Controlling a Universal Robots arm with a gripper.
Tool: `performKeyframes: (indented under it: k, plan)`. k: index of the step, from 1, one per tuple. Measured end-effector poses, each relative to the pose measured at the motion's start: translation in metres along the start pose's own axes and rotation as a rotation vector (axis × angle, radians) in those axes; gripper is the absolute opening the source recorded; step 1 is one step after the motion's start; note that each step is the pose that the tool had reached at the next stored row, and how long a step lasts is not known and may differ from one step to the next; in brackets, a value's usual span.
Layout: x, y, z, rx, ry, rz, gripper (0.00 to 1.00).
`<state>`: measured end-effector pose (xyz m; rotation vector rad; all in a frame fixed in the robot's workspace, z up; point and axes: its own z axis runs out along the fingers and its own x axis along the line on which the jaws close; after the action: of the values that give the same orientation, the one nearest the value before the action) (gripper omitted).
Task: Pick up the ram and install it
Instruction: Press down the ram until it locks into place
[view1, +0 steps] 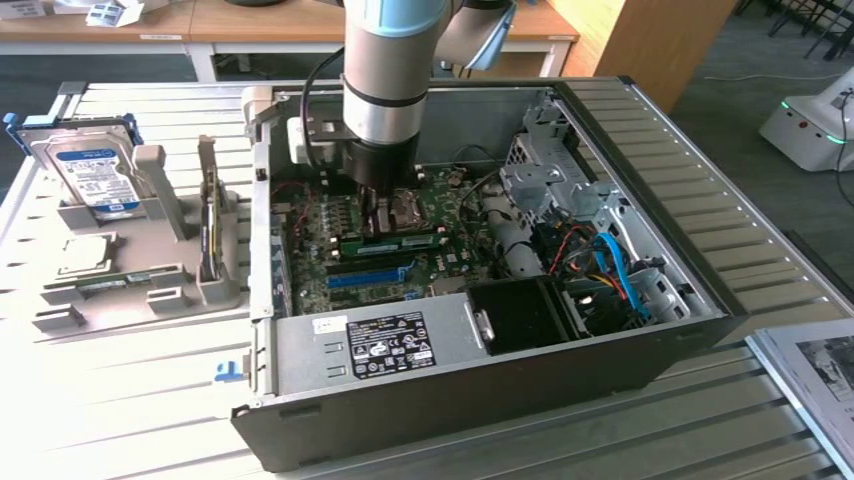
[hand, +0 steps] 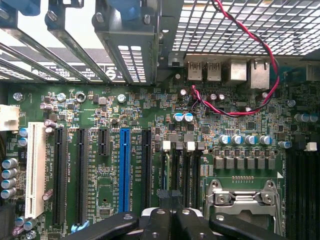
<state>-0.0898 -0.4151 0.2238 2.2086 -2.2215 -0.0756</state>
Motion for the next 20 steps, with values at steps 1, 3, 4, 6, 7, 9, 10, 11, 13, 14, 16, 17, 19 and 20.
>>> performKeyframes:
  k: [1,3,4,6,7,9,10,11,13,14,16,17,19,20]
  plan:
    - [0.0000,0.0000,0.0000,0.0000,0.0000,0.000,0.10]
    - [0.0000,0.0000,0.0001,0.0000,0.0001,0.000,0.10]
    - [0.0000,0.0000,0.0002,0.0000,0.0000,0.000,0.10]
    - [0.0001,0.0000,0.0004,0.0001,0.0000,0.000,0.10]
    - [0.0001,0.0000,0.0004,0.0000,-0.0001,0.000,0.10]
    - [0.0001,0.0000,0.0004,0.0001,0.0000,0.000,0.10]
    - [0.0001,0.0000,0.0004,0.0001,-0.0001,0.000,0.10]
    - [0.0001,0.0000,0.0004,0.0001,-0.0001,0.000,0.10]
    - [0.0001,0.0000,0.0005,0.0001,0.0000,0.000,0.10]
    - [0.0001,0.0000,0.0006,0.0001,0.0000,0.000,0.10]
    - [0.0001,0.0000,0.0007,0.0000,-0.0002,0.000,0.10]
    - [0.0001,0.0000,0.0008,0.0001,-0.0002,0.000,0.10]
    - [0.0001,0.0000,0.0008,0.0000,-0.0002,0.000,0.10]
    - [0.0001,0.0000,0.0009,0.0000,-0.0002,0.000,0.10]
